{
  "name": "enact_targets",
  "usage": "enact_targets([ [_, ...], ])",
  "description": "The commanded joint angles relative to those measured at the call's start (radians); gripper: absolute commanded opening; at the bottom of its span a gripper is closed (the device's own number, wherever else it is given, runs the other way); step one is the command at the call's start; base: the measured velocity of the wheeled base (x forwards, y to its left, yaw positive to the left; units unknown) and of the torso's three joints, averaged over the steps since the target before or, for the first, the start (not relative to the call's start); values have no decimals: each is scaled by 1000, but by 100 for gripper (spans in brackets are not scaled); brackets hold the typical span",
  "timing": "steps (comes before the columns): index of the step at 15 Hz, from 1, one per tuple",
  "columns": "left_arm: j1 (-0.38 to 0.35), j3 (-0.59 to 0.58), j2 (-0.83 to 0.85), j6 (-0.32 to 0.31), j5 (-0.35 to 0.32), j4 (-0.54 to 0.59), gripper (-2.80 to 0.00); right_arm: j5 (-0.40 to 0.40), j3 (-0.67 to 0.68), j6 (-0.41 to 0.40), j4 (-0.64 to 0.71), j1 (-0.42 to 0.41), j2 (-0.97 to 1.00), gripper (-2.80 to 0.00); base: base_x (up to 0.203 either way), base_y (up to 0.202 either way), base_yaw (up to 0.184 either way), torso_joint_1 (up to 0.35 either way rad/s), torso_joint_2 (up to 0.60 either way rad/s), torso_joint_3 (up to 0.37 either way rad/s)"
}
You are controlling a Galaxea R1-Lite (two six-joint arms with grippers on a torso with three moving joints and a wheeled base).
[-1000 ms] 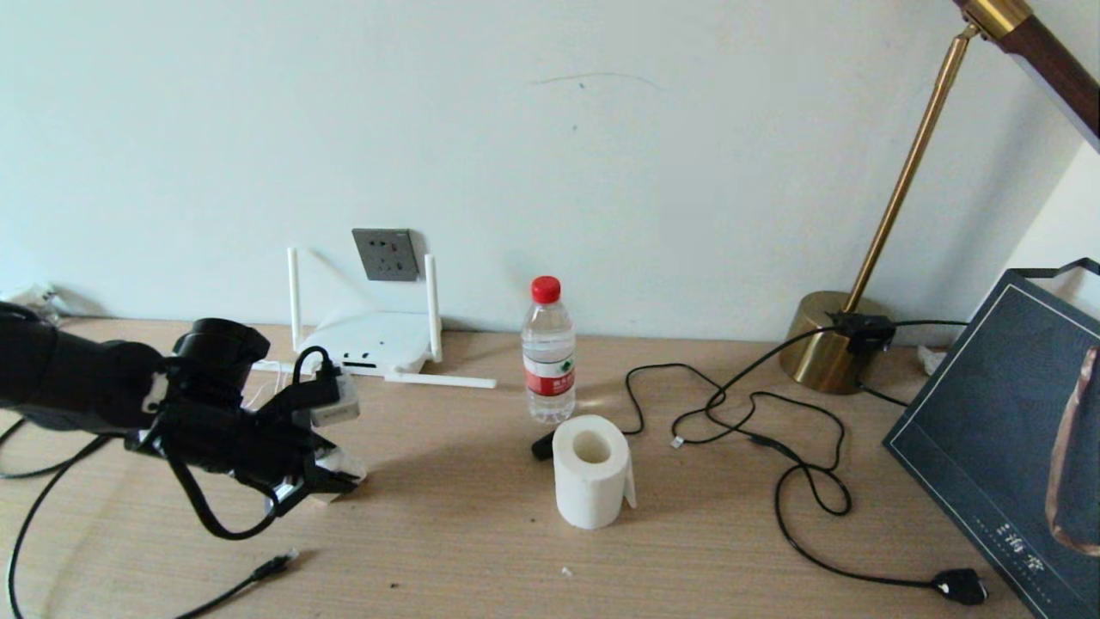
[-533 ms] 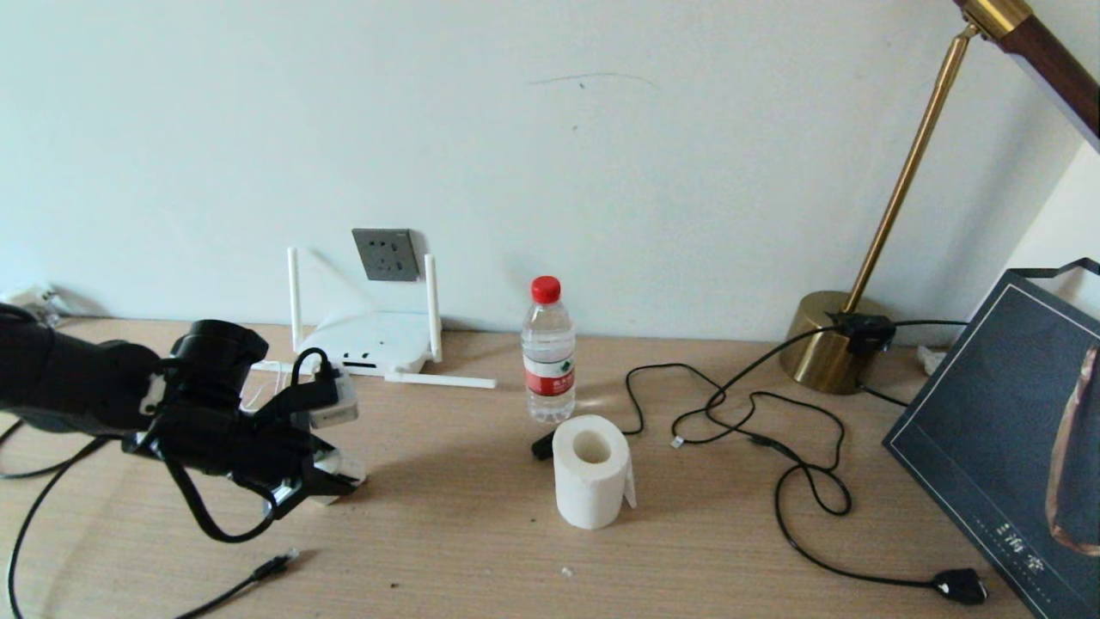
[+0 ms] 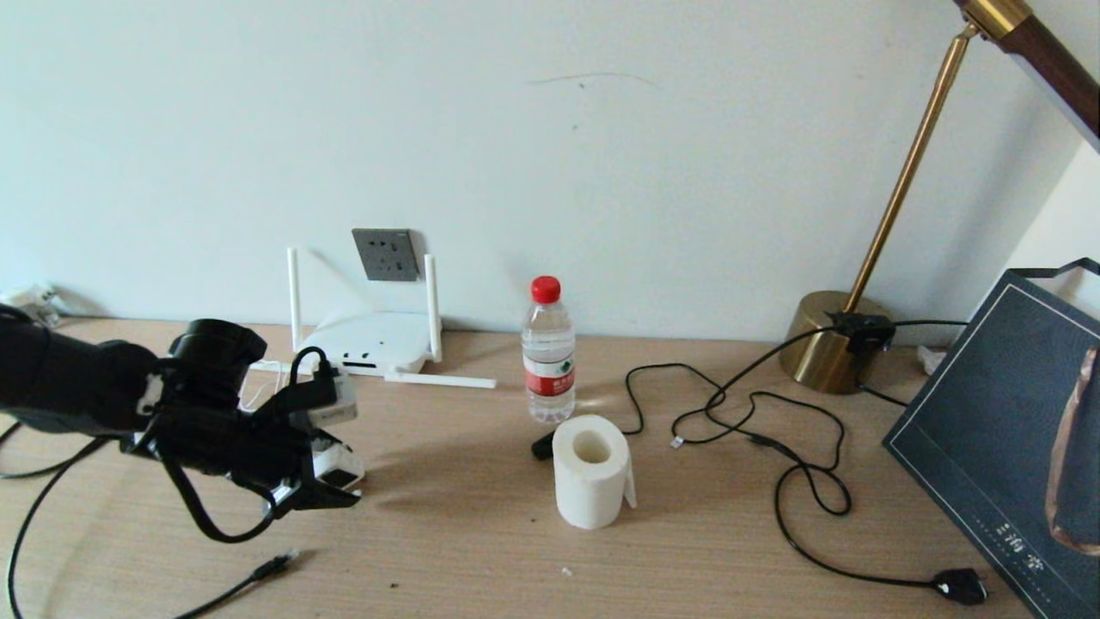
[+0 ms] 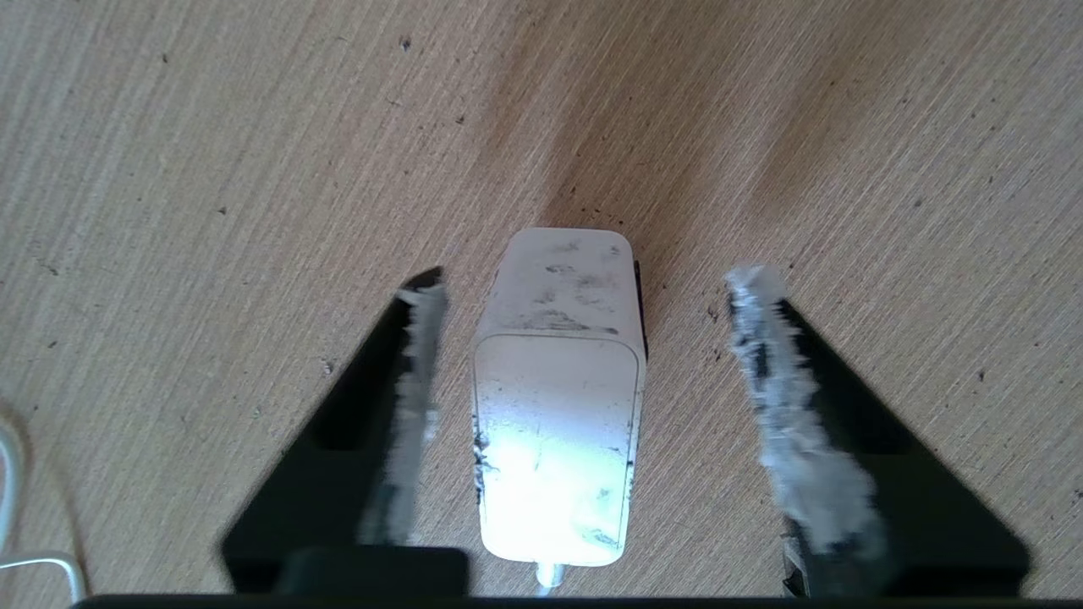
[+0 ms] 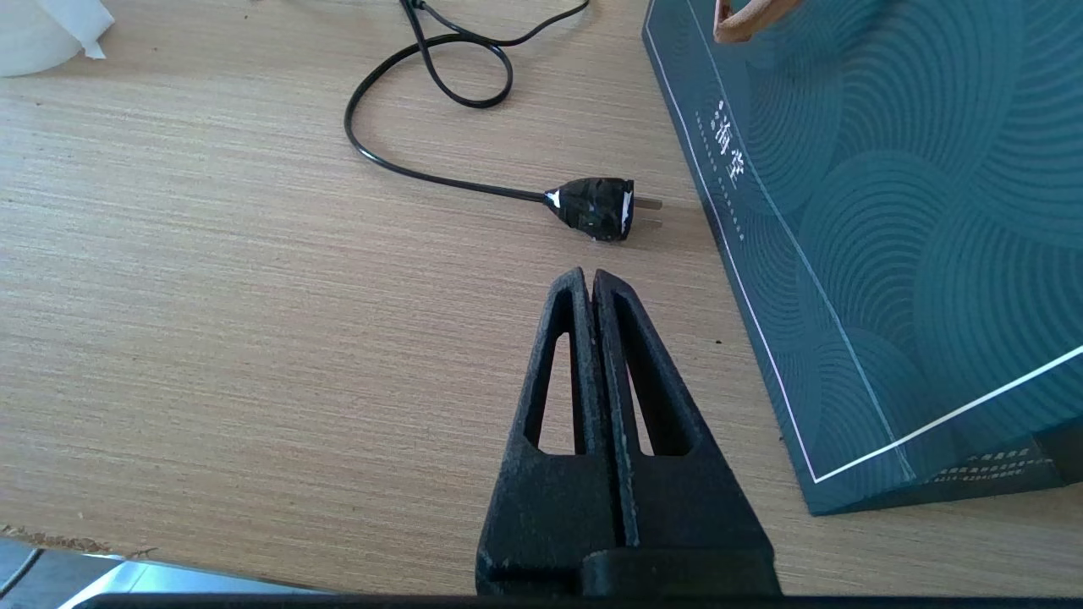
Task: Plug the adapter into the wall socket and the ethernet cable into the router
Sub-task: Plug plug into socket
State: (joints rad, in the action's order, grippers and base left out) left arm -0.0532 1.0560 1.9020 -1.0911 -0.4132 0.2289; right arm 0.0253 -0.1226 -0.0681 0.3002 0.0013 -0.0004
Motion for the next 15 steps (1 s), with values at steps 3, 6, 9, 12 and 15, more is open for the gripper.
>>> enact_targets([
  [3, 0, -2, -23, -7, -1, 12, 0, 1, 0, -1, 2, 0, 0, -280, 0, 0, 0, 0, 0, 0],
  [6, -5, -2, -35, -9, 2, 13, 0, 0, 0, -1, 2, 0, 0, -280, 0, 0, 0, 0, 0, 0],
  [9, -5, -5, -46, -9, 2, 17, 0, 1, 0, -1, 2, 0, 0, -280, 0, 0, 0, 0, 0, 0],
  [12, -13, -22, -49, -9, 2, 15, 0, 0, 0, -1, 2, 0, 0, -280, 0, 0, 0, 0, 0, 0],
  [15, -27, -24, -49, -10, 2, 15, 0, 1, 0, -1, 2, 0, 0, -280, 0, 0, 0, 0, 0, 0],
])
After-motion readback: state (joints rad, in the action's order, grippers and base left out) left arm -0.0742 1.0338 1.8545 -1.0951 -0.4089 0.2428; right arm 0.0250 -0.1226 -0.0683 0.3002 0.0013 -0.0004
